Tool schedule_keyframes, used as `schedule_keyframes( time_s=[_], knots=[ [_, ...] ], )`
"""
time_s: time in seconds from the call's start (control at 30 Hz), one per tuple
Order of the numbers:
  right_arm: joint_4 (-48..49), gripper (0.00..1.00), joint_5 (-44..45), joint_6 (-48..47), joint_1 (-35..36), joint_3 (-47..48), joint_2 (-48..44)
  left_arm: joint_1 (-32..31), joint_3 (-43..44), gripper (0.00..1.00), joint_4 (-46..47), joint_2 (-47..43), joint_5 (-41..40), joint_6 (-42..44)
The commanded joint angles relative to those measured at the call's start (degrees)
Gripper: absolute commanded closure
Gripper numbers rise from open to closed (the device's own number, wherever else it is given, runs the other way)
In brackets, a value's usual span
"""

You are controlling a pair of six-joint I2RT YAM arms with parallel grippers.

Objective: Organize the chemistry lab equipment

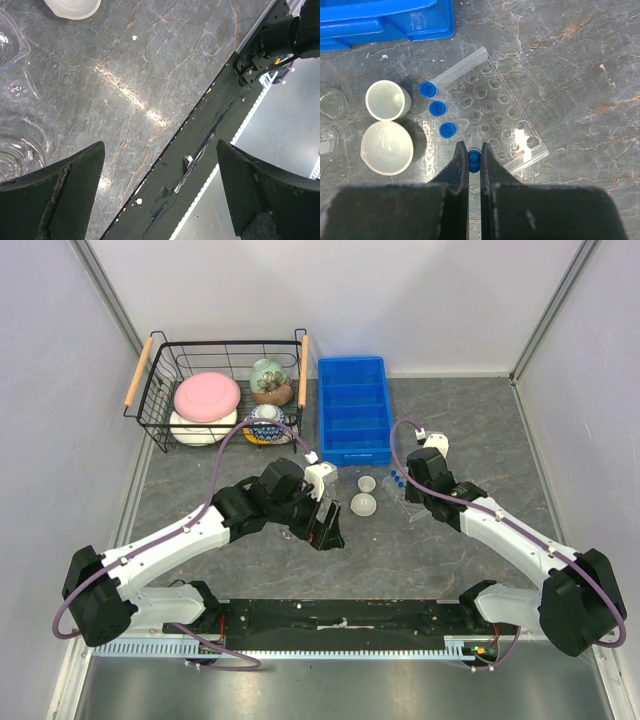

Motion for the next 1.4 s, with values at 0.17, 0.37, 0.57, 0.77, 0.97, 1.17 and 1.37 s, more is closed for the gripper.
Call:
schedule_keyframes(
  time_s=[0.17, 0.37, 0.57, 0.77, 0.97, 1.17, 1.37],
  knots=[
    [0.81, 1.00, -0.80, -1.72, -0.08, 1.87, -0.04, 0.28, 2.18, 0.01, 0.76, 0.35, -0.02, 2.52],
    [0.28, 1.00, -0.71, -1.89, 0.45, 1.78, -1.01, 0.28, 2.09, 0.01, 0.85, 0.26, -0.11, 2.52],
    [-0.15, 1.00, -0.54, -1.89, 1.50, 2.39, -1.01, 0.28, 2.00, 0.01, 0.85, 0.00, -0.11, 2.34],
    [-0.16, 1.00, 0.42, -1.98, 2.56, 2.83, -0.13, 0.28, 1.83, 0.01, 0.85, -0.35, -0.19, 2.43],
    [0.46, 1.00, 1.31, -2.42, 3.44, 2.57, 0.75, 0.28, 1.65, 0.01, 0.85, -0.62, -0.28, 2.43],
    [2.04, 1.00, 2.62, -3.21, 3.97, 1.08, 1.54, 0.28, 1.56, 0.01, 0.85, -0.79, -0.37, 2.43],
    [3.36, 1.00, 5.26, -3.04, 4.41, -0.59, 1.98, 0.28, 1.56, 0.01, 0.85, -0.71, -0.54, 2.43]
  ],
)
